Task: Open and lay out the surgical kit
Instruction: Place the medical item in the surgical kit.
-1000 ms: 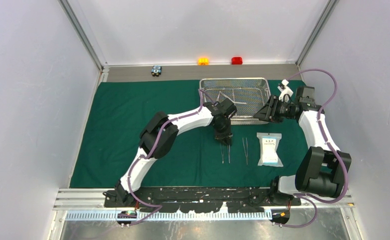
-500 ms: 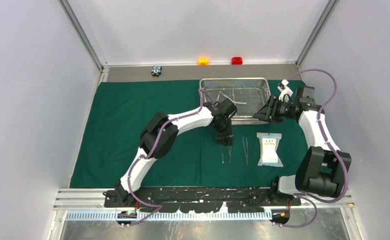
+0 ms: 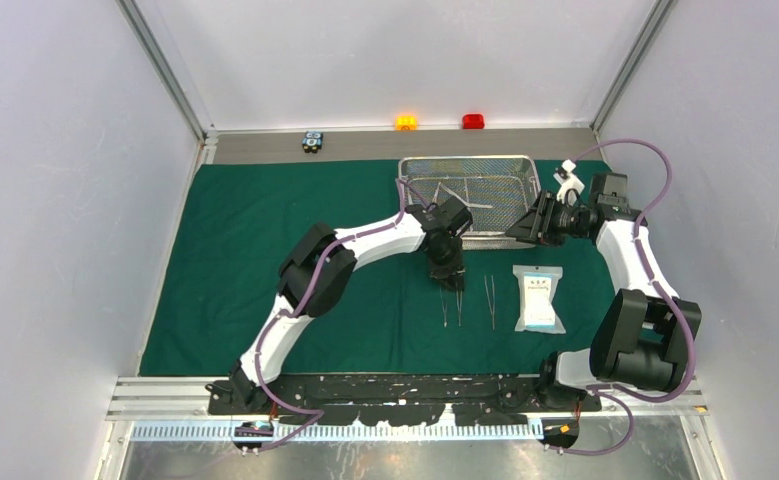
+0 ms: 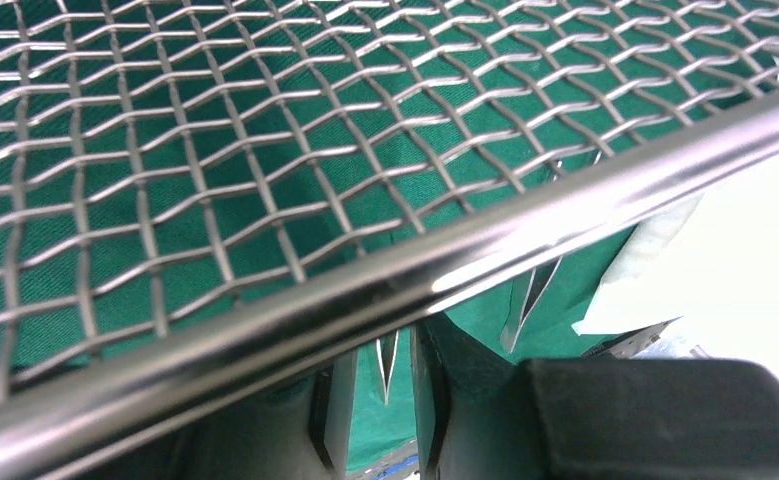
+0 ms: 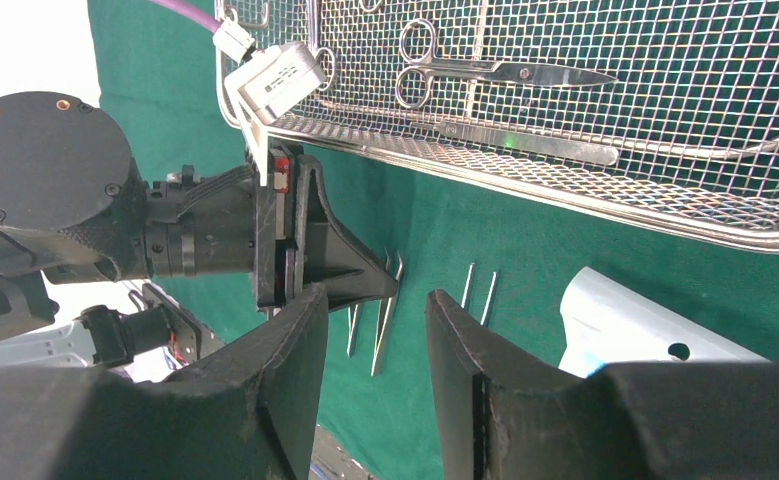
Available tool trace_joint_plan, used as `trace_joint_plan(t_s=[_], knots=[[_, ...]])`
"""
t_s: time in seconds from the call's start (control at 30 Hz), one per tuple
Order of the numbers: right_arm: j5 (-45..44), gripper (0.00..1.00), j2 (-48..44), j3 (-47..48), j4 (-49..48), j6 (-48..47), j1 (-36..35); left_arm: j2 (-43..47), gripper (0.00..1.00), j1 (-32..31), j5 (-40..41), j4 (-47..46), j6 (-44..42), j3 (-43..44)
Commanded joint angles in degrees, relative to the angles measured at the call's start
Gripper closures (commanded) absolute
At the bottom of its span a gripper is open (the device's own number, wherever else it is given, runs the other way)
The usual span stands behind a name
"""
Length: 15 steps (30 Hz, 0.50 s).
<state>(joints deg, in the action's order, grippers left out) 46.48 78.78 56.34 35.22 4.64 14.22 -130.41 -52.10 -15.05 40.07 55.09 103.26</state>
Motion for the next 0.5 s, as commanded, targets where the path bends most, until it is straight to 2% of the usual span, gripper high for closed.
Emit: trace_joint_plan(t_s=[0.0,0.27,0.47], knots=[[1.07,0.54,0.23,0.86,-0.42,-0.09,0.32,2.74,0.72,0.24,0.20,-0.84,-0.50,-0.97],[-0.68,0.54,0.15,2.81,-1.28,0.38,-0.52,6.35,0.70,0.16,0.88,-0.94,-1.16,-1.97],[-5.12,0.53,3.06,8.26,-3.92,0.91,-3.31,10.45,0.68,0.22,1.55,-0.54,-2.66,-3.06]])
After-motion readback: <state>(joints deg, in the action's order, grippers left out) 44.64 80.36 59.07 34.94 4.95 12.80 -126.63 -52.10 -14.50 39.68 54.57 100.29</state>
